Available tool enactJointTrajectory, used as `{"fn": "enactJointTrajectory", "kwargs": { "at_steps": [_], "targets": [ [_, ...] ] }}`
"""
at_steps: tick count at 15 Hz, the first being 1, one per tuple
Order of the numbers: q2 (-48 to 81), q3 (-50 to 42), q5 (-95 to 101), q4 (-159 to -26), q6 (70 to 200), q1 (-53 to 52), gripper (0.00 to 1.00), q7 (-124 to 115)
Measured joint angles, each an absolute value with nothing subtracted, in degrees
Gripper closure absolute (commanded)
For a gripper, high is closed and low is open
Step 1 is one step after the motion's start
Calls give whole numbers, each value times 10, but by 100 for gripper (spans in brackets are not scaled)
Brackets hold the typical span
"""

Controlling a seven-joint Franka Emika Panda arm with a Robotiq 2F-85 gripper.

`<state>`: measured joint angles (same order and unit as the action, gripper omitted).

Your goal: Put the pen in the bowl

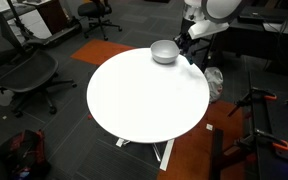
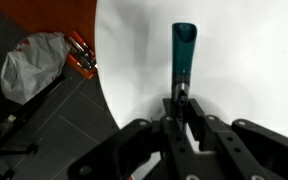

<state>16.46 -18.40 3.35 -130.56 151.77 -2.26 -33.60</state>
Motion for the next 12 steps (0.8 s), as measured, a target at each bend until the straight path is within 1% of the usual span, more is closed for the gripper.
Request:
{"fn": "enactJointTrajectory", "kwargs": {
  "at_steps": [6, 12],
  "targets": [
    [159, -184, 38, -1241, 1518, 14, 95, -329],
    [227, -152, -17, -1136, 1484, 47, 95, -306]
  ]
}}
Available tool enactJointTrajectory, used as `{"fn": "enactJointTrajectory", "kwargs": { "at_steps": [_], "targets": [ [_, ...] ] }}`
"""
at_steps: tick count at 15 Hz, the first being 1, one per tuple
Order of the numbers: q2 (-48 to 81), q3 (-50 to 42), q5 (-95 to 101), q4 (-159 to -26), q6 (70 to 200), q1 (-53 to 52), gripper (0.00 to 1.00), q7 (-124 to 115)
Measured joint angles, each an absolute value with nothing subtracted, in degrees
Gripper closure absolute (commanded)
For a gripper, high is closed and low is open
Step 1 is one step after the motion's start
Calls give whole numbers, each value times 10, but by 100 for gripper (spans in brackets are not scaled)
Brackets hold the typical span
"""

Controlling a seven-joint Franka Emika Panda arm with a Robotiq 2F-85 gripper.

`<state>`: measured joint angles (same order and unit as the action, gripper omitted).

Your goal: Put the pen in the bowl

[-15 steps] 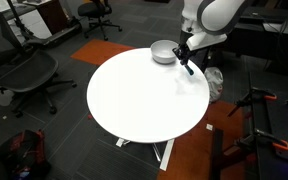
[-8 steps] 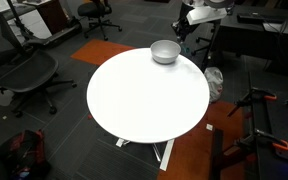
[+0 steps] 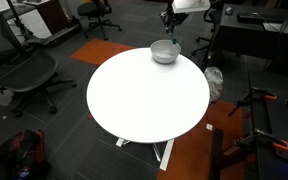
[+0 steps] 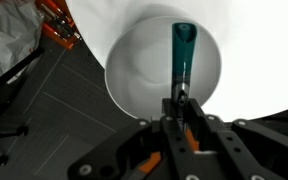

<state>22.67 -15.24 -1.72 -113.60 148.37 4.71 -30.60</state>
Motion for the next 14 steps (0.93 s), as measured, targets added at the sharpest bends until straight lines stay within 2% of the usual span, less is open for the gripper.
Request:
{"fn": "enactJointTrajectory", "kwargs": {
  "at_steps": [8, 9, 11, 14],
  "targets": [
    [349, -130, -71, -973, 1372, 88, 95, -284],
    [358, -130, -71, -959, 1362, 92, 56, -284],
    [371, -129, -71, -936, 1341, 97, 49, -283],
    [385, -124, -71, -910, 1314, 103, 25, -280]
  ]
}}
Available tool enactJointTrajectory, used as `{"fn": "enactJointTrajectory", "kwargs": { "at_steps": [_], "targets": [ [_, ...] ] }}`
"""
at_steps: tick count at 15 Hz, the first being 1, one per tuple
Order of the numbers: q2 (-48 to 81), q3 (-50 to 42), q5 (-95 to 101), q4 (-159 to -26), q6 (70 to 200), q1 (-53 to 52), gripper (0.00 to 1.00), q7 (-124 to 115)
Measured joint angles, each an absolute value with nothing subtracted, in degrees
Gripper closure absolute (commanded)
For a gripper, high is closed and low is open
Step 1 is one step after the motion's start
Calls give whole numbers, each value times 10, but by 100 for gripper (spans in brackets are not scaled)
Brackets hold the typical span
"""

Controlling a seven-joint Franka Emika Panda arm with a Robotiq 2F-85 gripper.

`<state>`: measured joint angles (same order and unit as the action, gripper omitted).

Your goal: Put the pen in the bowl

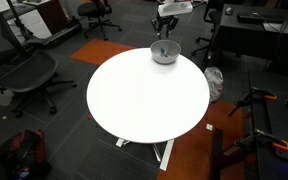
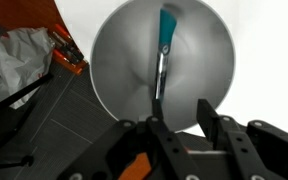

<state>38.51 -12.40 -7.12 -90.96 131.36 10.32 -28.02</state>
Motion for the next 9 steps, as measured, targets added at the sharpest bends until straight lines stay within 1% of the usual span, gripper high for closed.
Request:
{"fn": "enactJointTrajectory", "kwargs": {
  "at_steps": [2, 3, 4, 9],
  "targets": [
    [392, -122, -71, -897, 1303, 105, 12, -279],
    [395, -121, -72, -891, 1297, 105, 3, -279],
    [398, -121, -72, -887, 1293, 106, 0, -278],
    [408, -119, -72, -872, 1287, 108, 0, -275]
  ]
}}
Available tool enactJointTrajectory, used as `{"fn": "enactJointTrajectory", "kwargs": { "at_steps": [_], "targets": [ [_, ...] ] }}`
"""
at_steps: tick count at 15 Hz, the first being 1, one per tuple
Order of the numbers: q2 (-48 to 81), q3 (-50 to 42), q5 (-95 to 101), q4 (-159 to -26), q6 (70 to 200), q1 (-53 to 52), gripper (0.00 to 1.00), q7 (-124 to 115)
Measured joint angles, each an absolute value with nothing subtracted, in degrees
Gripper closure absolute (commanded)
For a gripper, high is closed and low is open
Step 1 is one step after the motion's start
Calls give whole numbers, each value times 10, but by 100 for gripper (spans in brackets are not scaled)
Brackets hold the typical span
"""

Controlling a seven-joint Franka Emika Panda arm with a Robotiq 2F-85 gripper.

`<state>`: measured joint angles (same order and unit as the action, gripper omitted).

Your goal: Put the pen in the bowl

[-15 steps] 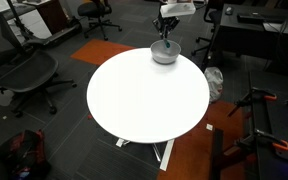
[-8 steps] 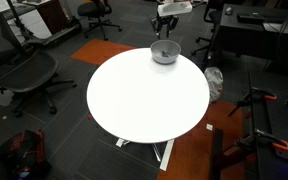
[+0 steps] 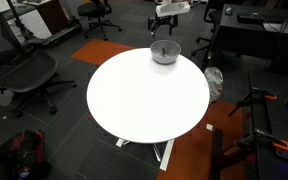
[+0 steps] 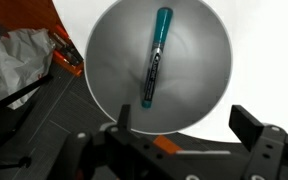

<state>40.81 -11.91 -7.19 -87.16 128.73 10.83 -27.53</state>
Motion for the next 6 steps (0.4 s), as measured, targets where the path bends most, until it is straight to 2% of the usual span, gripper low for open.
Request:
{"fn": "enactJointTrajectory", "kwargs": {
  "at_steps": [6],
  "targets": [
    [411, -119, -72, -865, 1280, 109, 0, -275]
  ]
}}
